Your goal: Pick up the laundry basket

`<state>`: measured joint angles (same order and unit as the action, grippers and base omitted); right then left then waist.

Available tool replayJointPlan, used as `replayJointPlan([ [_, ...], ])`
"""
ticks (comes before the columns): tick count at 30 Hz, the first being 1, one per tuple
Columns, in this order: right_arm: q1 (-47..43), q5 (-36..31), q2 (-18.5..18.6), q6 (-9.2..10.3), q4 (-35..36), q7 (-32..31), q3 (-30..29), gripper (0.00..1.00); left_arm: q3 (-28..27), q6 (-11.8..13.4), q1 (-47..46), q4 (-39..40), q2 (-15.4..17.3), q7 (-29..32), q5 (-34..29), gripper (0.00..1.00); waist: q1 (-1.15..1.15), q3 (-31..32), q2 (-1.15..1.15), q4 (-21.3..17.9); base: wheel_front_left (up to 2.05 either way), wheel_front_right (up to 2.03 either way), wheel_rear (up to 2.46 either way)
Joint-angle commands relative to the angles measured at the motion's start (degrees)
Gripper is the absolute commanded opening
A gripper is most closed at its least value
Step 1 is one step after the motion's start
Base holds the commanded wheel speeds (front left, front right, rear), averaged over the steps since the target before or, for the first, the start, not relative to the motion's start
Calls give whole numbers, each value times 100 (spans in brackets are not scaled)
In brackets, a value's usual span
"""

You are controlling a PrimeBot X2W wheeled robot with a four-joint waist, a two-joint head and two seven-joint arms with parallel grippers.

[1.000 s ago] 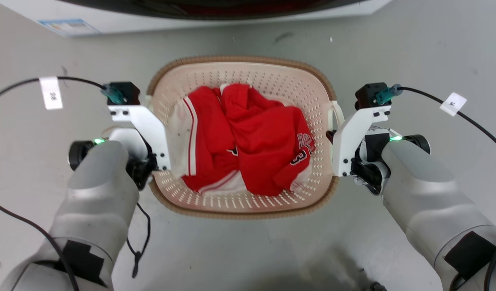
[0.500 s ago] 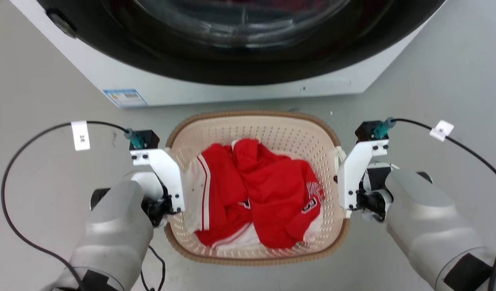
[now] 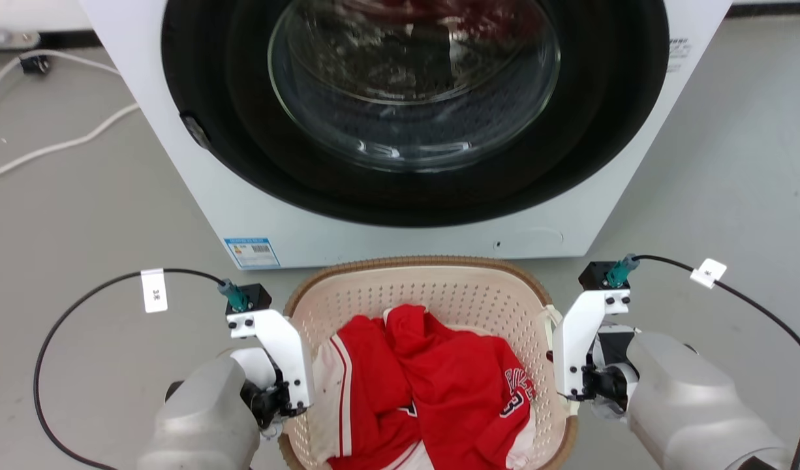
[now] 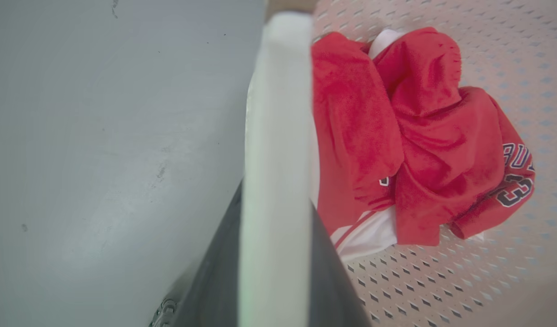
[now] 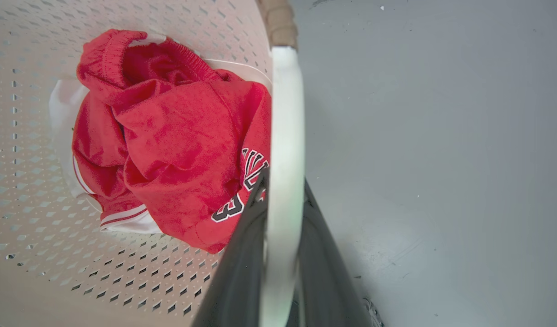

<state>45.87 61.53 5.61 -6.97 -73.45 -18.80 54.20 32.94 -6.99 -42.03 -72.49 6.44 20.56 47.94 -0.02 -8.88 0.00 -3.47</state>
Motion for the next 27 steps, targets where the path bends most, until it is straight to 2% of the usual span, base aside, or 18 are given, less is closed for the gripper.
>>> replayJointPlan([
  [1, -72, 52, -185, -94, 84, 25, 3, 0, 19, -86, 51, 84, -248, 31, 63, 0, 2, 200, 0, 42, 0, 0, 0],
  [12, -415, 152, -137, -93, 17, -97, -48, 0, 138, -86, 468, -4, -328, 154, 240, 0, 2, 800, 0, 131, 0, 0, 0],
  [27, -206, 57, -87, -93, -1, -419, -22, 0, 194, -87, 455, -66, -348, 459, 403, 0, 2, 971, 0, 123, 0, 0, 0],
])
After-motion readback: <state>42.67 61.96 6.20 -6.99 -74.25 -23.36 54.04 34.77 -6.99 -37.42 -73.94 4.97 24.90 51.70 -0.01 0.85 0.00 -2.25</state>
